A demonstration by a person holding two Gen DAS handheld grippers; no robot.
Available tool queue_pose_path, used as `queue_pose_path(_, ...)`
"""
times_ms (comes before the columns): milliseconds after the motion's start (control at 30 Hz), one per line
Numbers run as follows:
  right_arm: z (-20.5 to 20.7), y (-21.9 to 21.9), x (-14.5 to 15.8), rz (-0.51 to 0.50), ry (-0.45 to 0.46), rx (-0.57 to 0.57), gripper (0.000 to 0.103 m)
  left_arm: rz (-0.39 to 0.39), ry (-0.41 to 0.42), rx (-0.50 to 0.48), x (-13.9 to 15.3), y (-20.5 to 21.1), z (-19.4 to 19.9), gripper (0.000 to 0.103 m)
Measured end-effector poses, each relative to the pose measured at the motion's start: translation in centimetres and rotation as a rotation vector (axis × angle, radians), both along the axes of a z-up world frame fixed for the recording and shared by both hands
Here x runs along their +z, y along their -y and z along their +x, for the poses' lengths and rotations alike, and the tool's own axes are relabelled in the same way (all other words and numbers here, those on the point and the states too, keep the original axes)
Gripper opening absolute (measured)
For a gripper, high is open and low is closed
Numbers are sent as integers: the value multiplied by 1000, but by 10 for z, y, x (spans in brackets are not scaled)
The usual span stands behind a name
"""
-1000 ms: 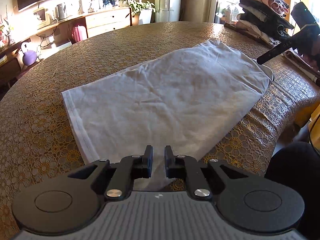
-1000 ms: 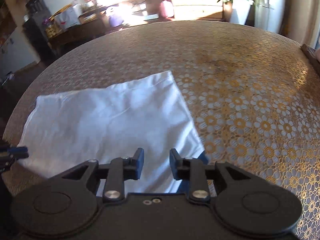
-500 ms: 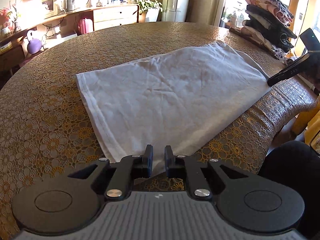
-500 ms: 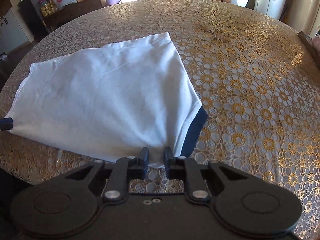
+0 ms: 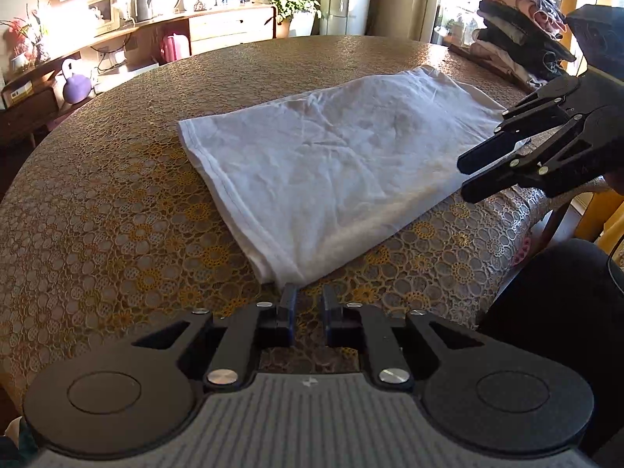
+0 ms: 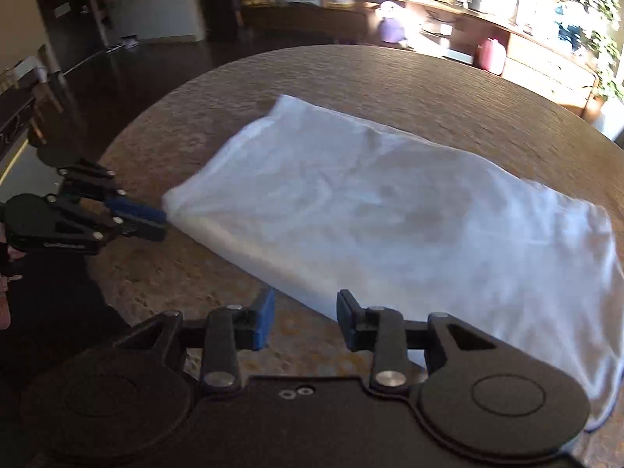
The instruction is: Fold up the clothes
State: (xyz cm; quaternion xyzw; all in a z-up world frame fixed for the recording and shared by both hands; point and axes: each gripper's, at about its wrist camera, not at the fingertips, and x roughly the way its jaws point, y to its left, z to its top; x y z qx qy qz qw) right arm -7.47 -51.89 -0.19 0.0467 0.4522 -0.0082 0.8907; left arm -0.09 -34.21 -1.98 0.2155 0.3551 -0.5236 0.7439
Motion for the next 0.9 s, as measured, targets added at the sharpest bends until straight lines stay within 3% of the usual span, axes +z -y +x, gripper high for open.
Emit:
queue_pose_path(200, 53, -51, -5, -40, -7, 108, 103, -37, 1, 13, 8, -12, 7, 13)
queue_pose_path(433, 83, -83, -19, -115, -22, 178, 103, -74, 6, -9, 8, -15, 21, 49)
queue_pose_path(600, 93, -93, -21, -136, -12, 201, 103, -67, 6, -14, 8, -22, 31, 51)
queue_pose_path(700, 101, -98, -23, -142, -2, 211, 103, -70, -4, -10, 9, -29, 39, 59)
queue_pose_path(800, 107, -102, -25, -144, 7, 196, 103, -77, -56, -41, 9, -33, 48, 60)
queue_pose_path(900, 110, -102, -26, -146, 7, 180, 103, -65, -56, -81, 9, -32, 54, 61)
